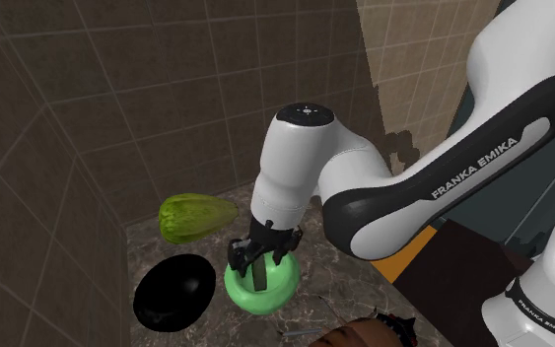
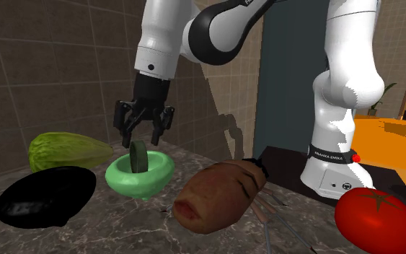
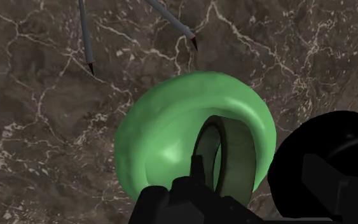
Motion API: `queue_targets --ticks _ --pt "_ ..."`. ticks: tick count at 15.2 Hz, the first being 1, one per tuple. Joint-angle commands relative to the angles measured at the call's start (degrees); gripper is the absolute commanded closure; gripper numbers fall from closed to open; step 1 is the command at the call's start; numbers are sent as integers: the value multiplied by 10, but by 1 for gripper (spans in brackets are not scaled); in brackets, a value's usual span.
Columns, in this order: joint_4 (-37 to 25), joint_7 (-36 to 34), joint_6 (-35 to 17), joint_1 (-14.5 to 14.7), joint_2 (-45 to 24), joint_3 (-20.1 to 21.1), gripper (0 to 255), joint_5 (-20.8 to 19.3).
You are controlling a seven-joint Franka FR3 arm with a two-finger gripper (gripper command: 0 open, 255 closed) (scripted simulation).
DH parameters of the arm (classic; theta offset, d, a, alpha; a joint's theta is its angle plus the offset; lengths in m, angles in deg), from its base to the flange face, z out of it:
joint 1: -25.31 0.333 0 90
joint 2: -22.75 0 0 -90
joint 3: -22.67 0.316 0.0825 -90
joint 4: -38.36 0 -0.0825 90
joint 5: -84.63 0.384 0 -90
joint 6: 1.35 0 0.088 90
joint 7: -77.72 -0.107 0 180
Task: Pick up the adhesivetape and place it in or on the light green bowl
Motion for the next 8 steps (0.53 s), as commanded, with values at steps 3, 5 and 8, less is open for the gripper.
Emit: queue_targets --ticks 3,5,8 --pt "0 0 0 0 0 0 0 0" --pt "0 10 16 -2 18 2 0 15" --pt "-5 35 62 -5 65 3 0 50"
